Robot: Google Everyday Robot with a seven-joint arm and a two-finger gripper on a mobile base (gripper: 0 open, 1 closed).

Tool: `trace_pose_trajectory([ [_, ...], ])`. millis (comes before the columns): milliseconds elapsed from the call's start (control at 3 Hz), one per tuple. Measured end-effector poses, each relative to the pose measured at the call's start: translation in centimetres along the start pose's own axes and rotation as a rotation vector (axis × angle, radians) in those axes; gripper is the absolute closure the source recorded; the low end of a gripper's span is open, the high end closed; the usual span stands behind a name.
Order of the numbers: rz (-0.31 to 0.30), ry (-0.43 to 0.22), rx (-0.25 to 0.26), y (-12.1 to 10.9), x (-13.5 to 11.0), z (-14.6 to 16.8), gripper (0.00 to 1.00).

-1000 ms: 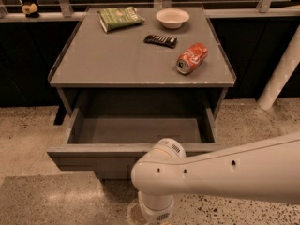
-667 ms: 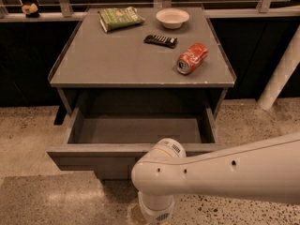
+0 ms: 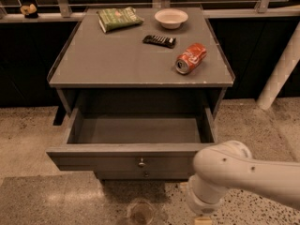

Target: Close top drawer

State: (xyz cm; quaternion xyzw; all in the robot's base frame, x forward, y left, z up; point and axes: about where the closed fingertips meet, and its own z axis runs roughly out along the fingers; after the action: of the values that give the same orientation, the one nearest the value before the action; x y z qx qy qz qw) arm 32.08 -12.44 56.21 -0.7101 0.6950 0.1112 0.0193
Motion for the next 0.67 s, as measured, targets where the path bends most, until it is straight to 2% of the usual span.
trace_pose_trajectory([
  [333,0.142,-0.057,0.077,-0.09,5.63,-1.65,0.00],
  [667,0.155,-0.057,0.084,0.20,6.36,-1.85,0.00],
])
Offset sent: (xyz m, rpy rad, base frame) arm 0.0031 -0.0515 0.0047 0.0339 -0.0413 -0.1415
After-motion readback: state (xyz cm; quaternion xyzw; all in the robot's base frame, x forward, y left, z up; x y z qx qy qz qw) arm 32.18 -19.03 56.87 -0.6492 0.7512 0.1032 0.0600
